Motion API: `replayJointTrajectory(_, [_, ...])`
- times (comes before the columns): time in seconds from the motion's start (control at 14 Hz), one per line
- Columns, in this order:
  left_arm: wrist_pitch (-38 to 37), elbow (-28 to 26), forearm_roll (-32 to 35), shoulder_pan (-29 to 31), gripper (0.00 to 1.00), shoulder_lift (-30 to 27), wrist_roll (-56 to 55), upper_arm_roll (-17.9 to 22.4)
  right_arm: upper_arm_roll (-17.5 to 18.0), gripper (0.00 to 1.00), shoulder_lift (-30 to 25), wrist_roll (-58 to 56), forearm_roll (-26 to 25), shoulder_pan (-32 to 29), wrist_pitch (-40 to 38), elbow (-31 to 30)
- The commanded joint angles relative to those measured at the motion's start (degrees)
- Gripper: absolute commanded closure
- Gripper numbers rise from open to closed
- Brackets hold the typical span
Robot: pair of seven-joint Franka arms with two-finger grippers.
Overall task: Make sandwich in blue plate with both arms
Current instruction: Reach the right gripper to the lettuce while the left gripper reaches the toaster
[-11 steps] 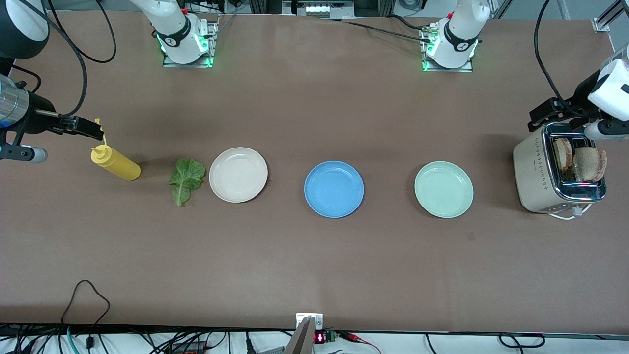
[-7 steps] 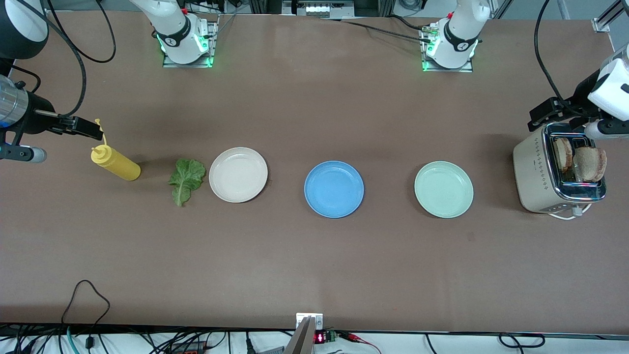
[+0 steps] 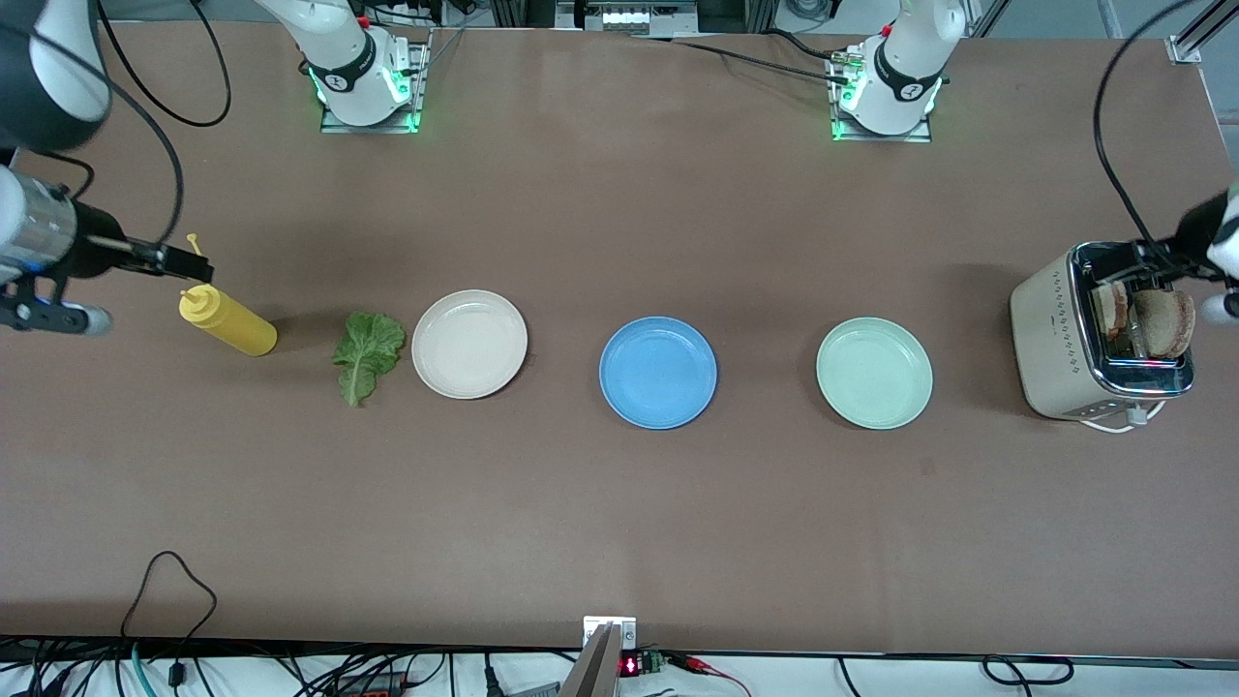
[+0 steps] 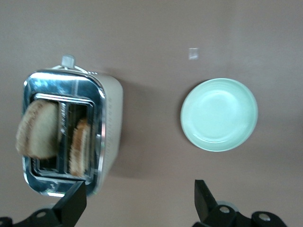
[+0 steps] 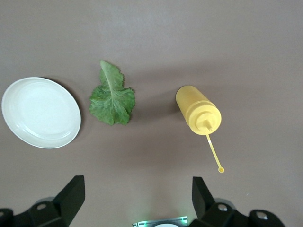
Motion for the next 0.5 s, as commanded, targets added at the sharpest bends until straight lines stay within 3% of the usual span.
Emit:
replayJointTrajectory(0.0, [2.41, 0.35, 0.96, 5.00, 0.00, 4.30, 8.44, -0.38, 0.79, 0.00, 1.36, -1.48, -0.13, -0.59, 0.08, 0.32])
replayJointTrajectory(0.21, [2.60, -0.53, 1.13, 7.56, 0.00, 7.56, 10.05, -0.38, 1.14, 0.00, 6.35, -1.13, 0.13, 0.55, 2.70, 0.05])
replayJointTrajectory(0.43, [2.33, -0.71, 1.40, 8.18, 0.00, 9.76, 10.40, -0.29, 1.14, 0.00, 10.15, -0.69, 0.57, 2.13, 14.00, -6.32])
